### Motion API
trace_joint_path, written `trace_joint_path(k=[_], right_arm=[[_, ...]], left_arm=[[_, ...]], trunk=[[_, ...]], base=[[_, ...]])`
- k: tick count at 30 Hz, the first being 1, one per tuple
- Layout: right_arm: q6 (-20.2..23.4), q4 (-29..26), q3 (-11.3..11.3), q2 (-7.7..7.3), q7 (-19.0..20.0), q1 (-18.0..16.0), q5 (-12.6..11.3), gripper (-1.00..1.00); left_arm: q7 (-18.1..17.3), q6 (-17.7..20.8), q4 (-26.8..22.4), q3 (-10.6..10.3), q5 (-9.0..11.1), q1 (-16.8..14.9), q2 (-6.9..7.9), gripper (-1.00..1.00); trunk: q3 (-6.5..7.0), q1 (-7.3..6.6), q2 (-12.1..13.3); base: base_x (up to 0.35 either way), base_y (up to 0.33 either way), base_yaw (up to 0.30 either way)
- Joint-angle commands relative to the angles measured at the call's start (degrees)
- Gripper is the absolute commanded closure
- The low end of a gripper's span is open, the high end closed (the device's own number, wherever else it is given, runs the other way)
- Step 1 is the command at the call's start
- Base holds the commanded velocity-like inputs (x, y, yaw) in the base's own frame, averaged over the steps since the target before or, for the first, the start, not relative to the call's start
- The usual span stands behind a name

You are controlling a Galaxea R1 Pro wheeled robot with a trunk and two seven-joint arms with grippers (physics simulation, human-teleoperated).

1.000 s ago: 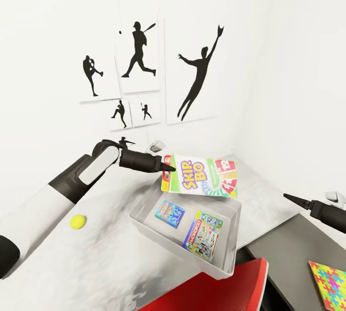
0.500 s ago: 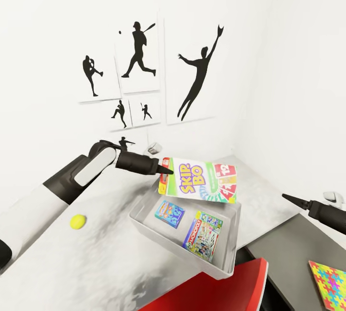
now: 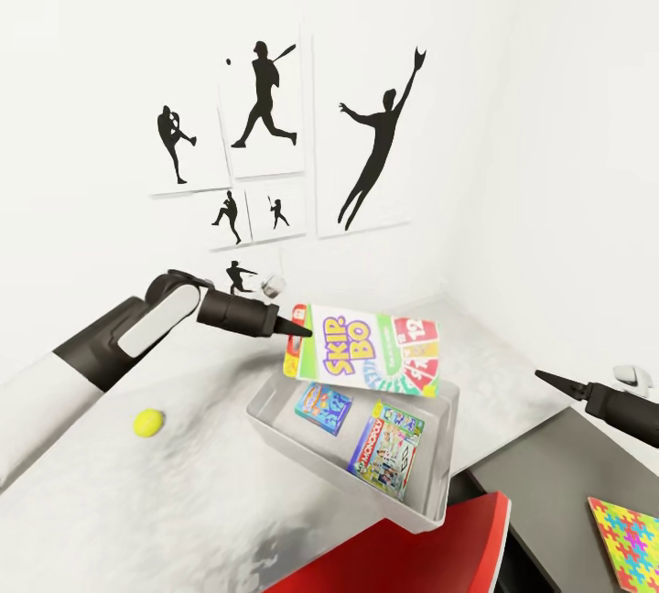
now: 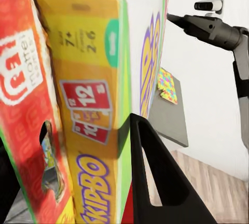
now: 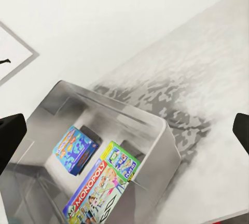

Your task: Put all the toys in the child's room - the three board games (two on the bed and one on the table), the two jigsaw puzzles on the table, and the tennis ball on the table - inside the toy box on the table in the child's room.

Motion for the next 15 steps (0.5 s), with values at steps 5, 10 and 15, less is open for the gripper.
trace_joint_path(k=[5, 10, 15], right_arm=[[0.31, -0.02, 0.01, -0.02, 0.09, -0.06, -0.10, -1.00], [0.31, -0.13, 0.04, 0.00, 0.09, -0.06, -0.08, -1.00], [0.31, -0.24, 0.05, 0.04, 0.09, -0.06, -0.07, -1.00]], left_arm=[[-2.99, 0.08, 4.34, -3.71, 0.14, -1.56, -0.71, 1.00], [-4.49, 0.08, 8.97, -6.57, -0.14, -3.84, -3.40, 1.00], [-5.27, 0.08, 14.07, -11.28, -0.23, -7.22, -7.16, 1.00]], trunk=[[-0.12, 0.04, -0.13], [-0.12, 0.04, -0.13], [-0.12, 0.04, -0.13]], base=[[0.000, 0.000, 0.000], [0.000, 0.000, 0.000], [0.000, 0.000, 0.000]])
